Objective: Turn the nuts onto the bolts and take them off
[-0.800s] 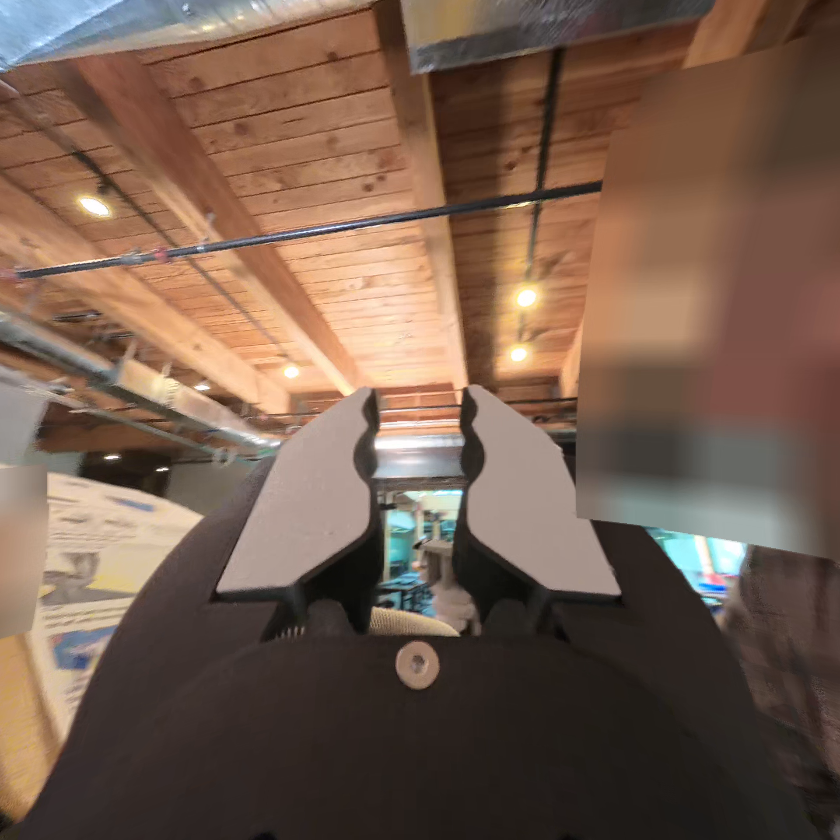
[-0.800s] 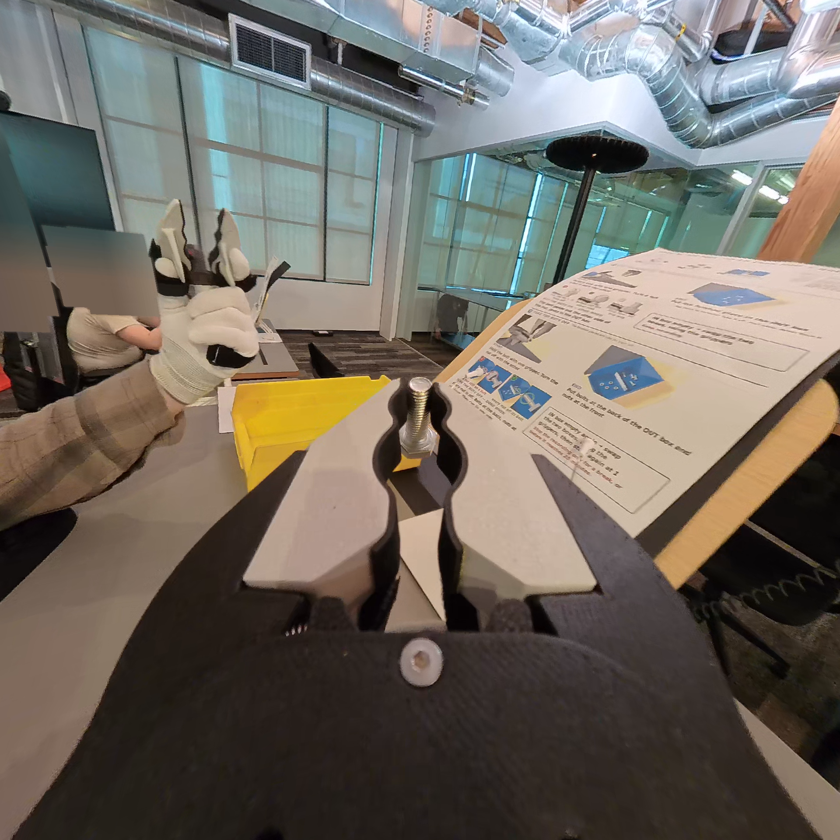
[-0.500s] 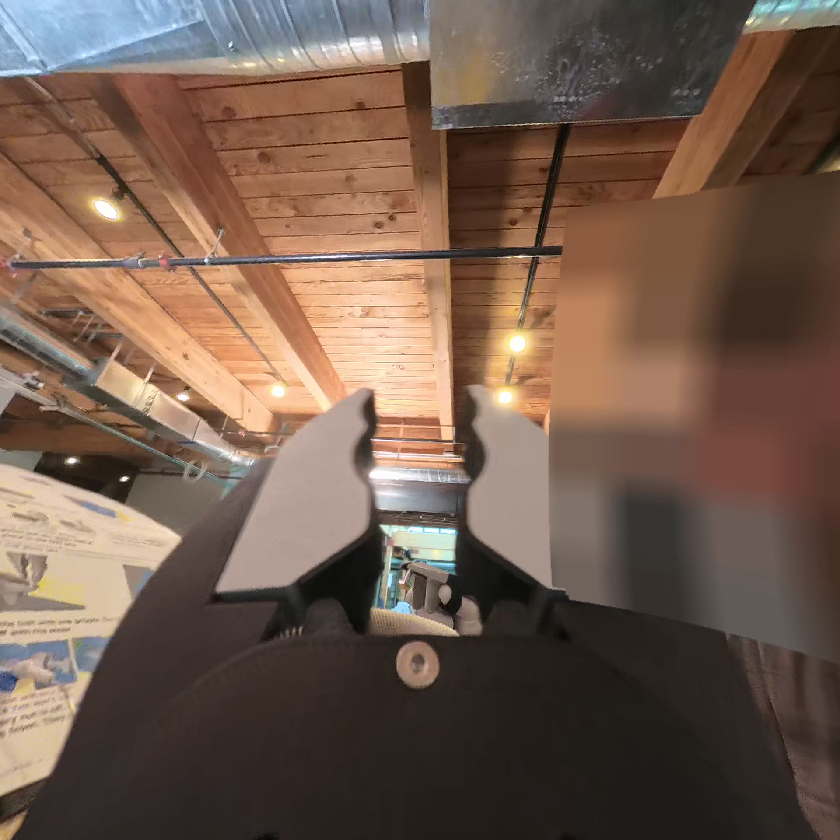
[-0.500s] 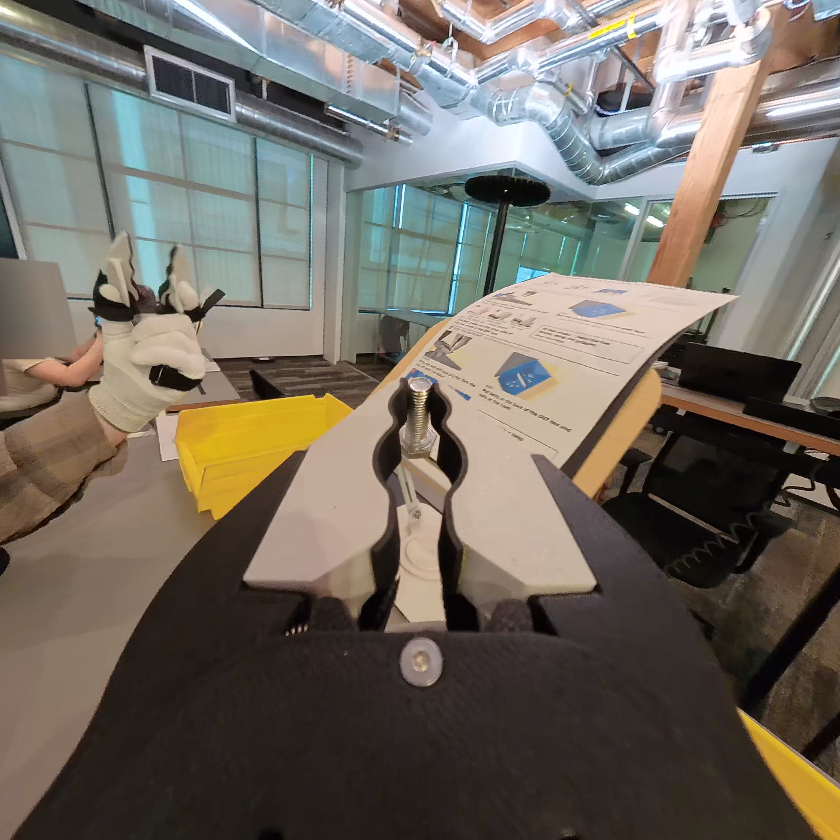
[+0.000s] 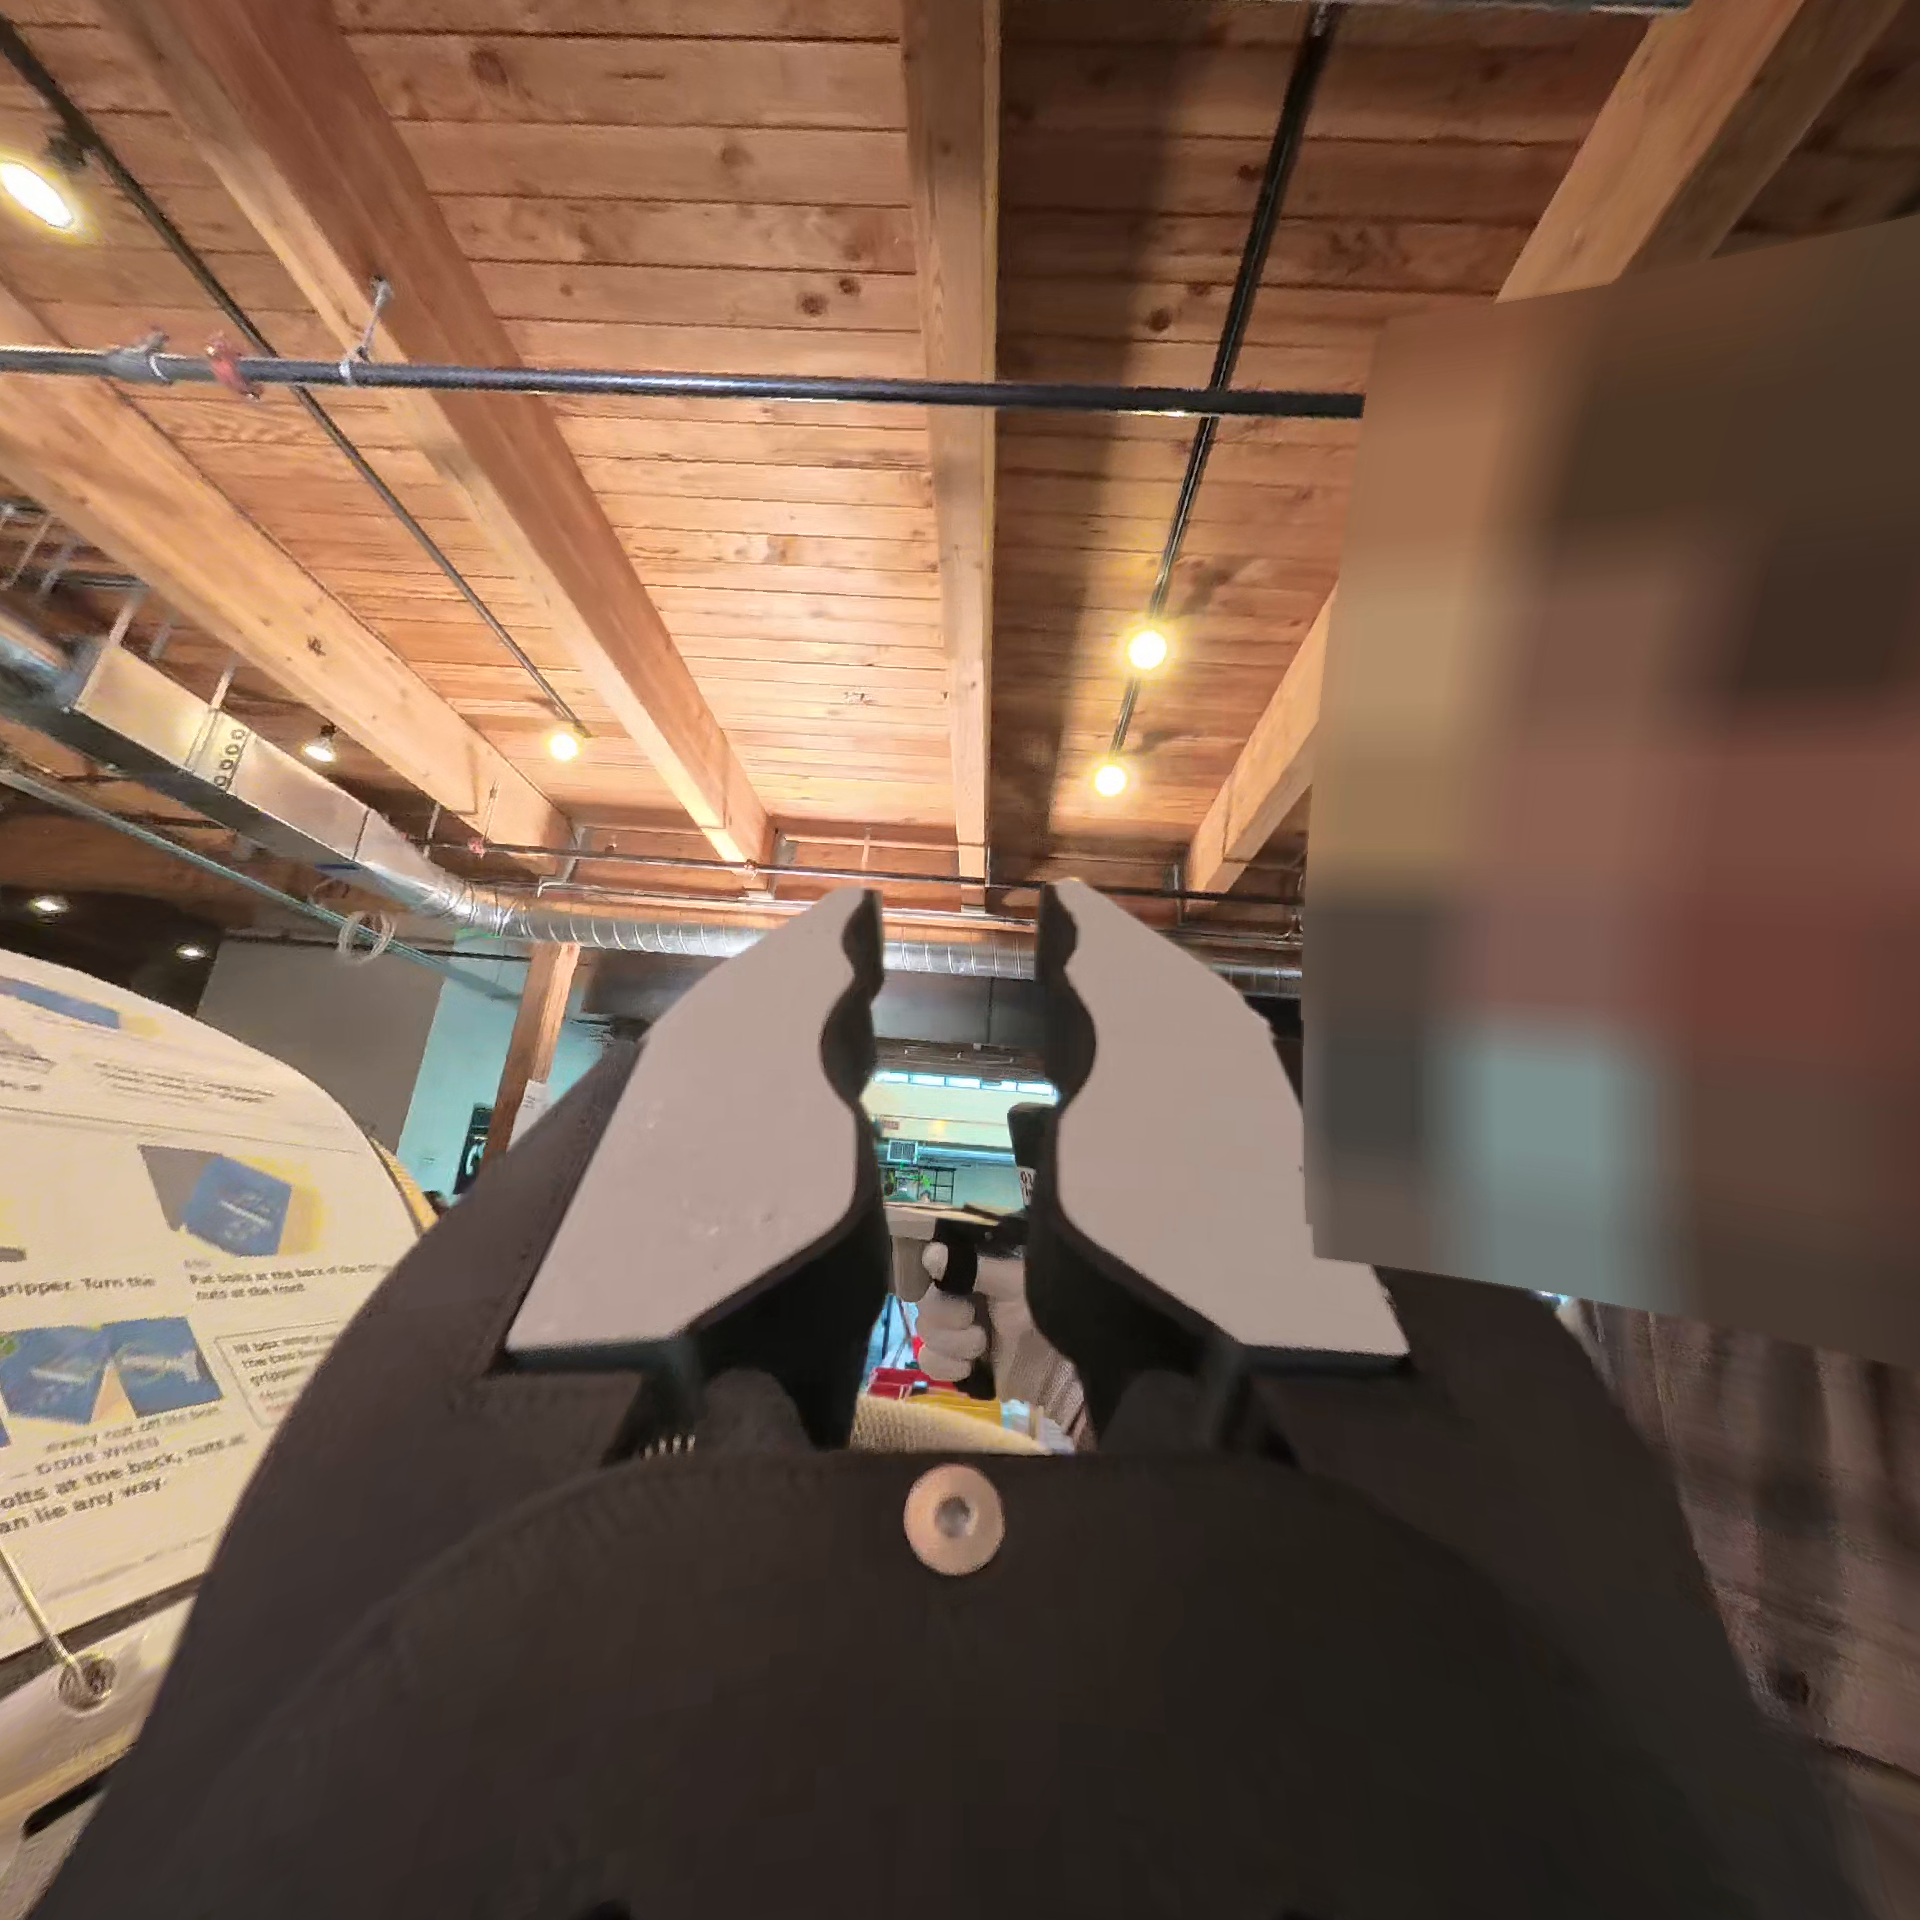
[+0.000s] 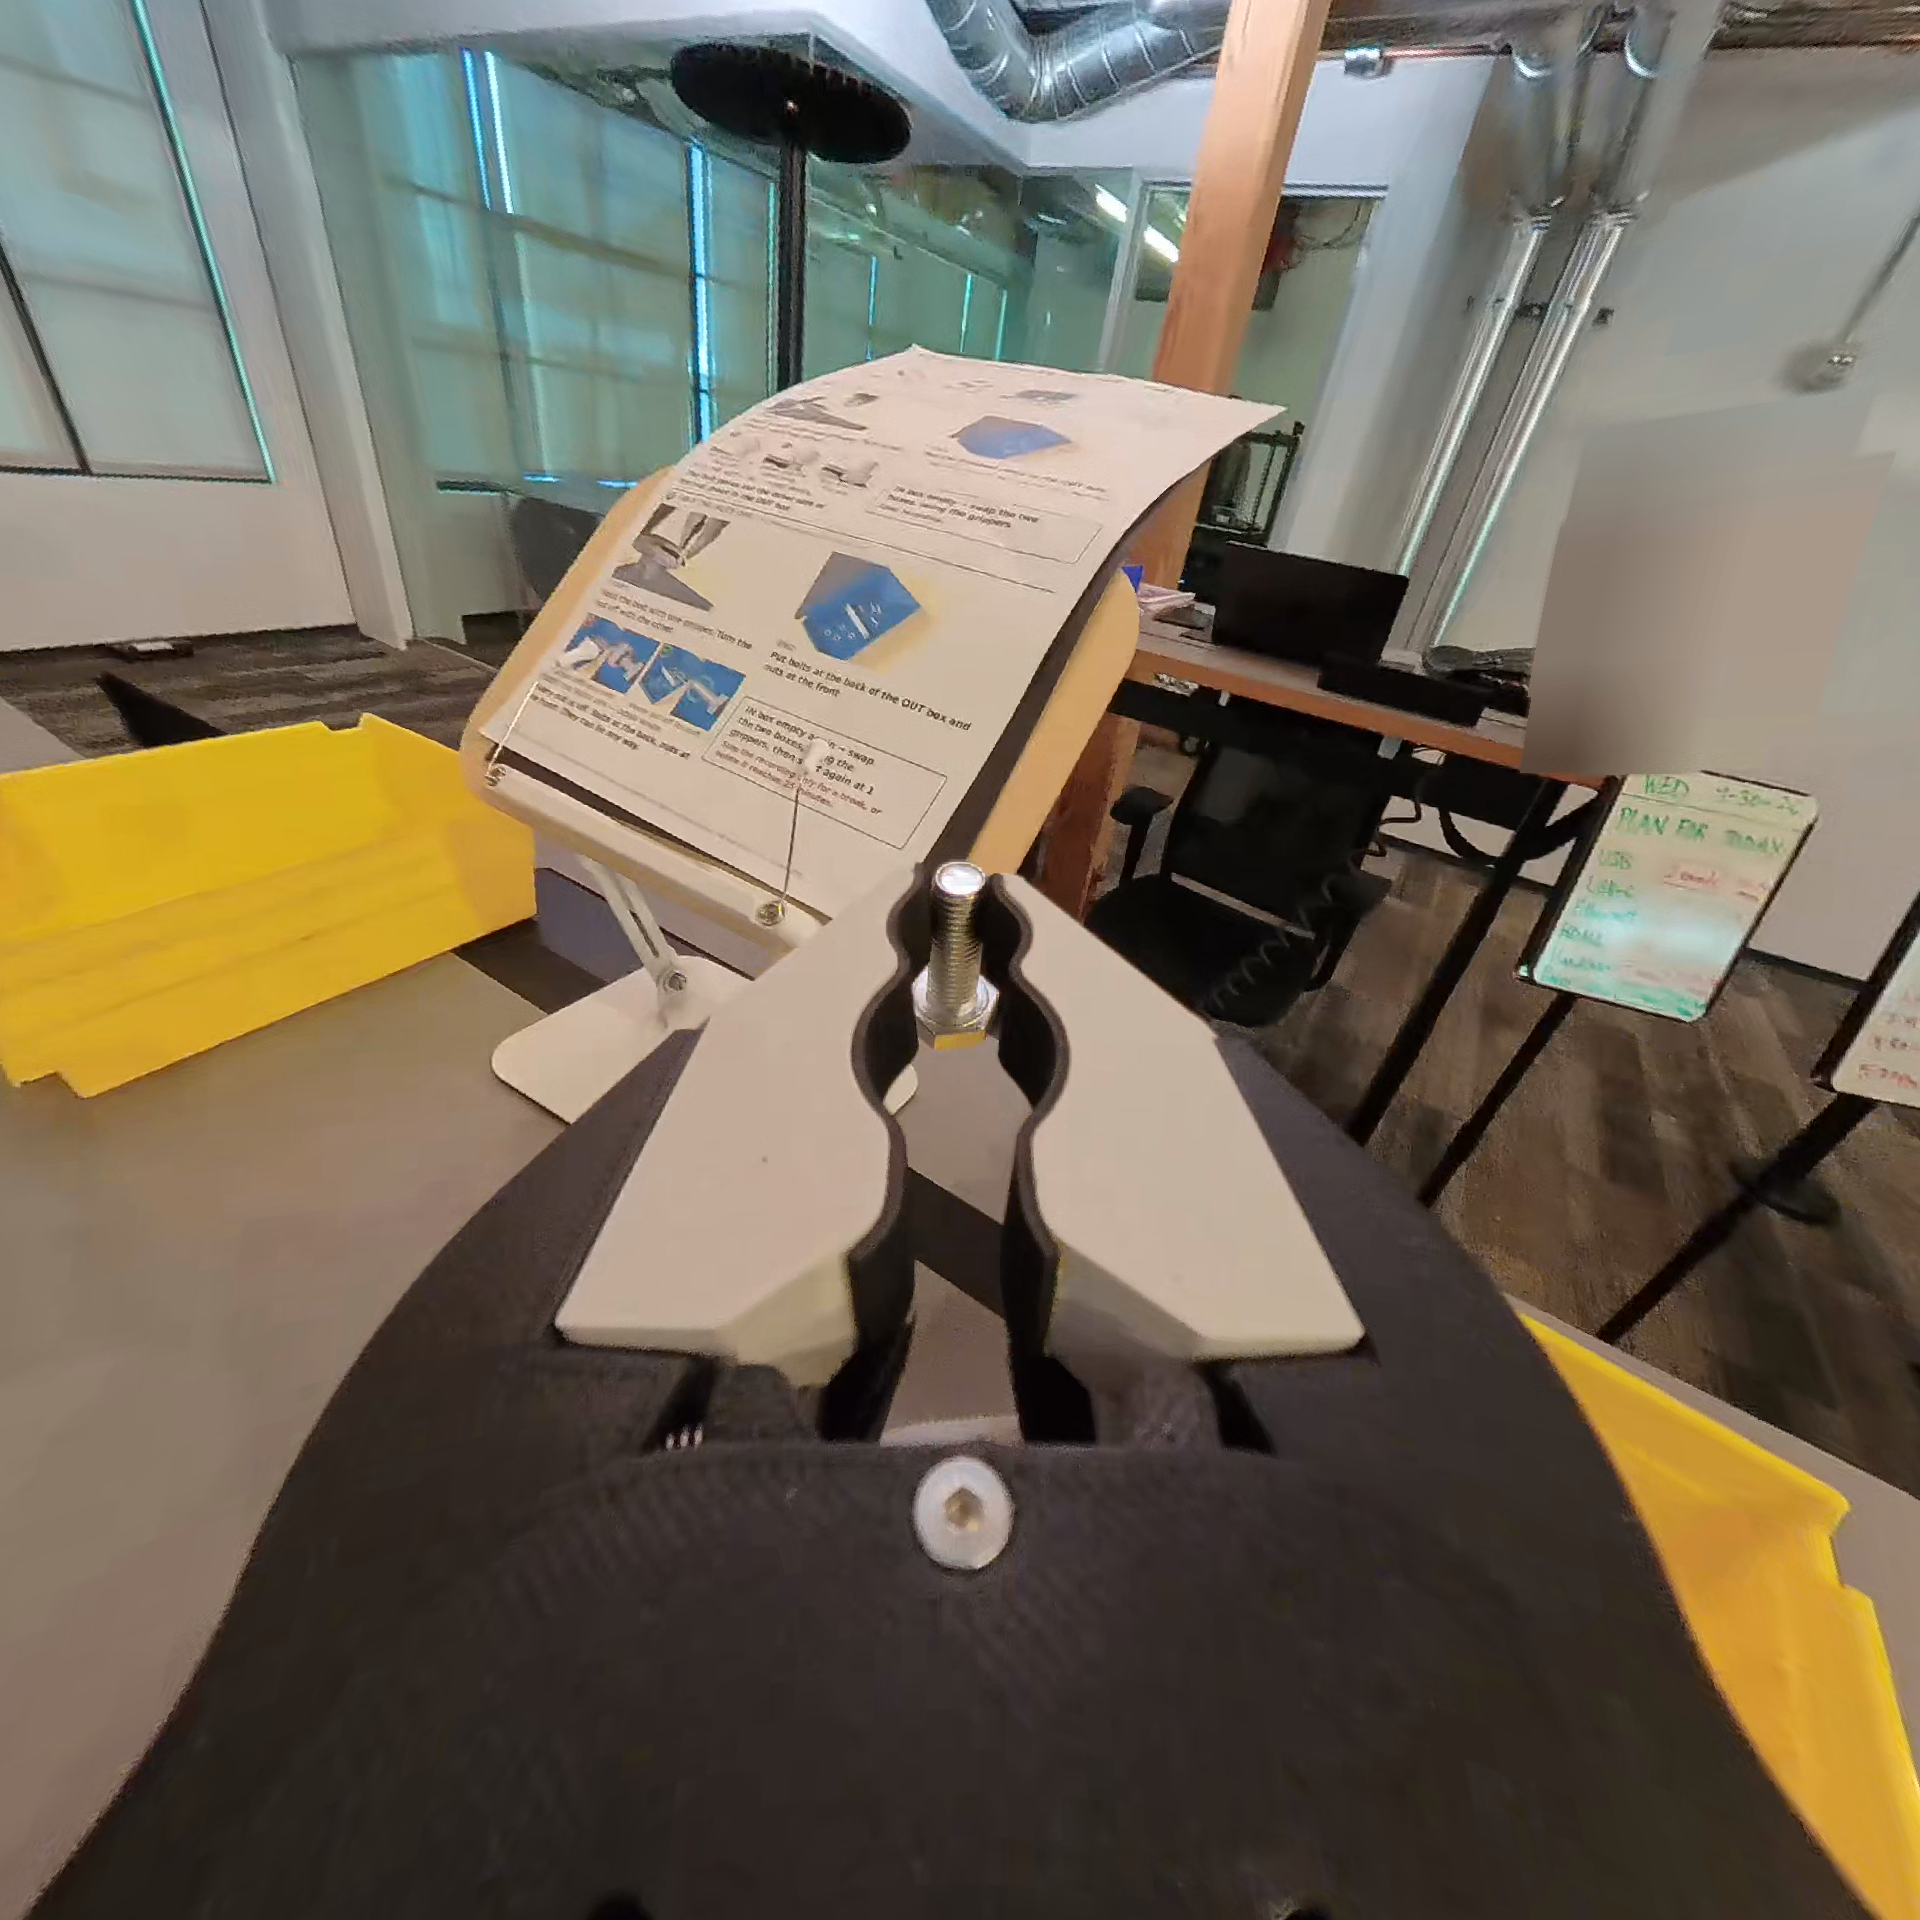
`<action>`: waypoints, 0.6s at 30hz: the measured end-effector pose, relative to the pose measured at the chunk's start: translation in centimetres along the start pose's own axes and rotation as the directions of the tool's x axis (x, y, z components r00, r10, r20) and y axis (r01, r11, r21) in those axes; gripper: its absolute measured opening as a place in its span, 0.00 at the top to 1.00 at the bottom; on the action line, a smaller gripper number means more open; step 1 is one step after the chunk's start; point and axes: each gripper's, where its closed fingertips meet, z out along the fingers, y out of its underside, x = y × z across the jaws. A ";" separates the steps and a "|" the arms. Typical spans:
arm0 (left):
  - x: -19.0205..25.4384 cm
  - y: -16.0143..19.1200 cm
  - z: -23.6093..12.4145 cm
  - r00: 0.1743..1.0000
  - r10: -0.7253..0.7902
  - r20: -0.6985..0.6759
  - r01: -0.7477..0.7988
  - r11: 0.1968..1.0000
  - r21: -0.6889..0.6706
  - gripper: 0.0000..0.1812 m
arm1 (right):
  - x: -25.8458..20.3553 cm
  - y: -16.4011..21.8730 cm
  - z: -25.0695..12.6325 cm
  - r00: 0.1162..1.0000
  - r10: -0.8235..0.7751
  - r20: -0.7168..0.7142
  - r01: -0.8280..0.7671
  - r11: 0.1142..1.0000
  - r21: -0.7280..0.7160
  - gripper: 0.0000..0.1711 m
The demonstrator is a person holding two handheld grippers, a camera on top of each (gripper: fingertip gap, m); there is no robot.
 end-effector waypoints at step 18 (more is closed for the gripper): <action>2.4 -8.7 -1.6 0.973 0.178 0.147 -0.209 0.948 0.238 0.83 | -4.1 -1.4 2.3 0.969 0.109 0.221 -0.139 0.983 0.123 0.96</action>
